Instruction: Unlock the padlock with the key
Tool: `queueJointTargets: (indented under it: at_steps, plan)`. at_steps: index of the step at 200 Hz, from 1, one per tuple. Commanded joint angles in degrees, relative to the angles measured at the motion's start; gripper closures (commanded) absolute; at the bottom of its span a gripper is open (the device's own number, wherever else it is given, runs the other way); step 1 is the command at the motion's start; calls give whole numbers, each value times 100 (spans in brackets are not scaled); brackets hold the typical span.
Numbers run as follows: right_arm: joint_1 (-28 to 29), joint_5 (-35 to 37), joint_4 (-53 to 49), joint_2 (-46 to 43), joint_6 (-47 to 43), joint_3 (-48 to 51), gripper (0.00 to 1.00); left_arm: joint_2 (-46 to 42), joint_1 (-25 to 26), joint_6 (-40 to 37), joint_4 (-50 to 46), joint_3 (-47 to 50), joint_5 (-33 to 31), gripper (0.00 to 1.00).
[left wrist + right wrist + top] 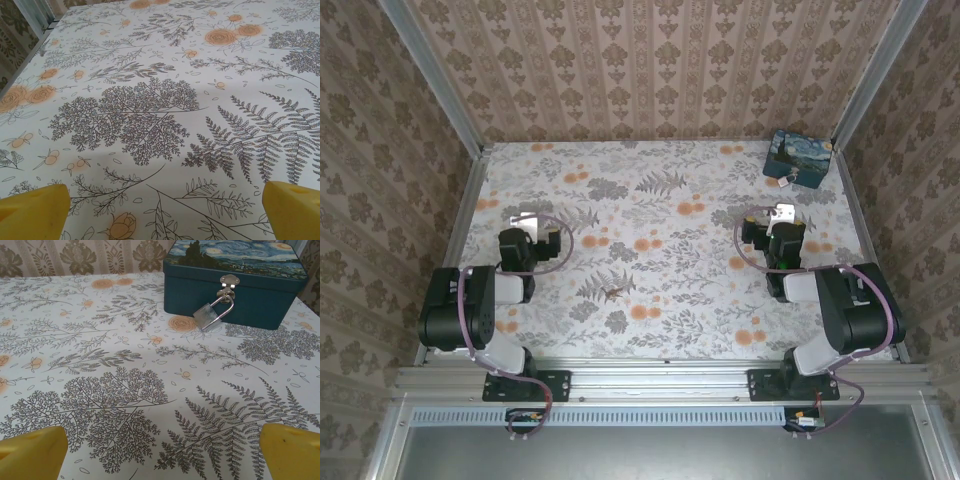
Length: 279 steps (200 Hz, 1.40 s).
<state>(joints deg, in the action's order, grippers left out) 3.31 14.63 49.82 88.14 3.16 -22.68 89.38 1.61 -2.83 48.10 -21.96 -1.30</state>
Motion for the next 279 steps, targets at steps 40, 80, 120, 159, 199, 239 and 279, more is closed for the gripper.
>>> queueJointTargets:
  at_steps: [40, 80, 120, 159, 199, 239, 279]
  plan:
    - [3, 80, 159, -33, 45, 53, 0, -94, -63, -25, 145, -129, 27, 0]
    - [-2, 77, 168, -29, 42, 53, 0, -109, -139, 26, 154, -116, 166, 0]
    - [-4, 76, 155, -33, 45, 53, 0, -106, -177, 46, 113, -138, 262, 0]
    - [42, 226, -921, -581, -6, -348, 0, -602, -127, 86, -1348, -768, -36, 0]
    - [-911, -264, -4717, -1117, 1341, -2945, 1, -916, 522, 327, -4517, -2836, -1207, 0]
    - [-1324, -444, -6217, 566, 1565, -5383, 1, -318, 1768, 473, -6275, -4257, -2026, 0]
    - [-2048, -1096, -7027, 2451, 2056, -7574, 0, -130, 2367, 816, -7052, -4736, -1452, 0]
